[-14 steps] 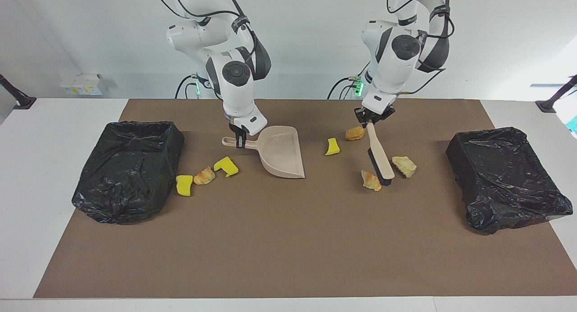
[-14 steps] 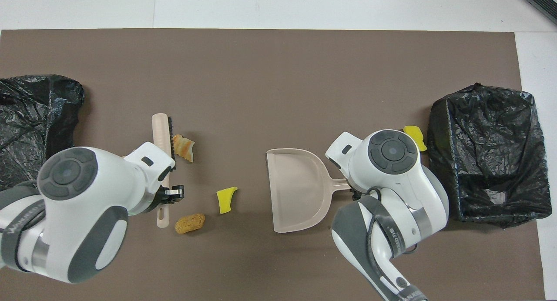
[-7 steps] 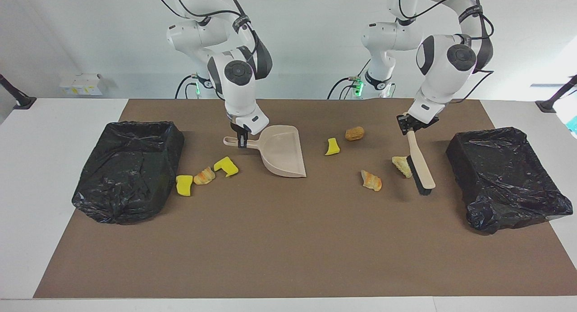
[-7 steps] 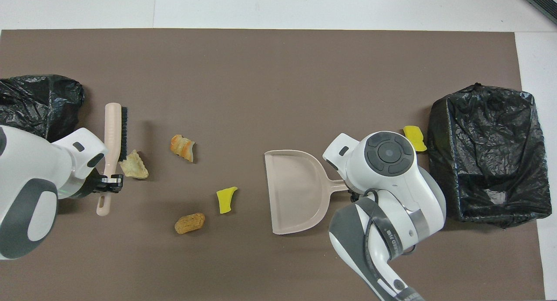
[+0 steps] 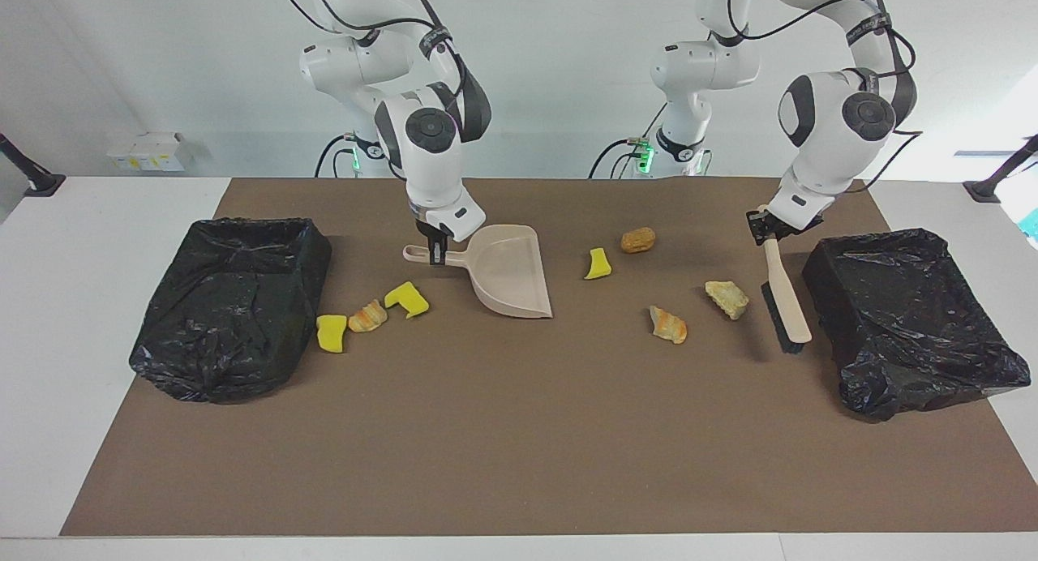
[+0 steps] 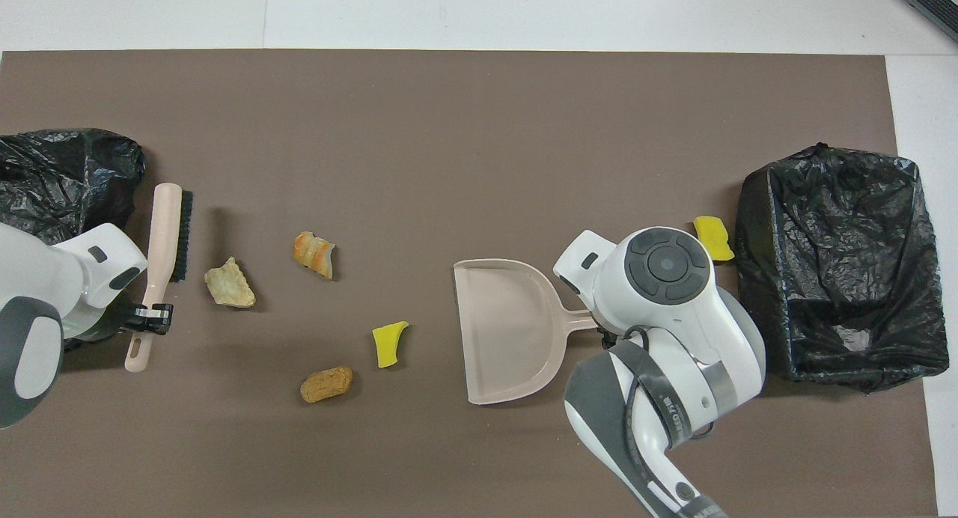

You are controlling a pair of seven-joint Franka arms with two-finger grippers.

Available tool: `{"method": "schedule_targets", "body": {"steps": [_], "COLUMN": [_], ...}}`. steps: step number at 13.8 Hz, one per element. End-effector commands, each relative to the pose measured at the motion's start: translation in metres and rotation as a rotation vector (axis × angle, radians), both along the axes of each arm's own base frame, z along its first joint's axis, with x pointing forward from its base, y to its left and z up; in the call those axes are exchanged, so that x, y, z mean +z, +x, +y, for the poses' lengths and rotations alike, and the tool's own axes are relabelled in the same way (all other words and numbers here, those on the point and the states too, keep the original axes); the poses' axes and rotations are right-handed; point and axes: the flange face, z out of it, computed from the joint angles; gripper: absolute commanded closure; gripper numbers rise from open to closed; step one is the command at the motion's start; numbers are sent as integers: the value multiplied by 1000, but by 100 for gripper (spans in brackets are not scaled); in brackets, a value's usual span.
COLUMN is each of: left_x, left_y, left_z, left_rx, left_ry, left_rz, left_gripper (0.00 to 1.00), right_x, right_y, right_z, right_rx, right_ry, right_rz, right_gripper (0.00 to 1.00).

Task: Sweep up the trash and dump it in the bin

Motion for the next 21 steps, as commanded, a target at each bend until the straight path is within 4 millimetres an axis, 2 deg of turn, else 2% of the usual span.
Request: {"method": "schedule_targets", "body": {"steps": [1,5,8,10,14,16,19,21], "left_x": [-28,-46,-46,-44,-43,-44,-47,-53], "left_y": [15,9,8,5,-1,-8,-22,-41], "left_z": [13,3,-35,-58,-87,-103,-116,-125], "left_rx": [-60,-82,-159,-207,-359,-433,-519,-583], "left_ry": [7,4,5,6,-7,-11,-17,-22], "left_rz": [-5,22,22,27,33,48,75,97], "left_gripper": [100,100,100,100,100,100,100,100], "right_x": [4,4,4,4,4,4,4,3], "right_y": [-7,-7,-7,-11,-12,-12,-12,-12], "right_z": [-2,-2,-1,7,8,8,9,9], "right_rx": [11,11,-23,-35,-48,-55,-66,-67], "right_ry": [-7,-7,-10,-13,-14,-15,-16,-17], "right_rz": [6,6,1,-2,-4,-5,-6,-5], "right_gripper": [100,100,100,100,100,100,100,100]}}
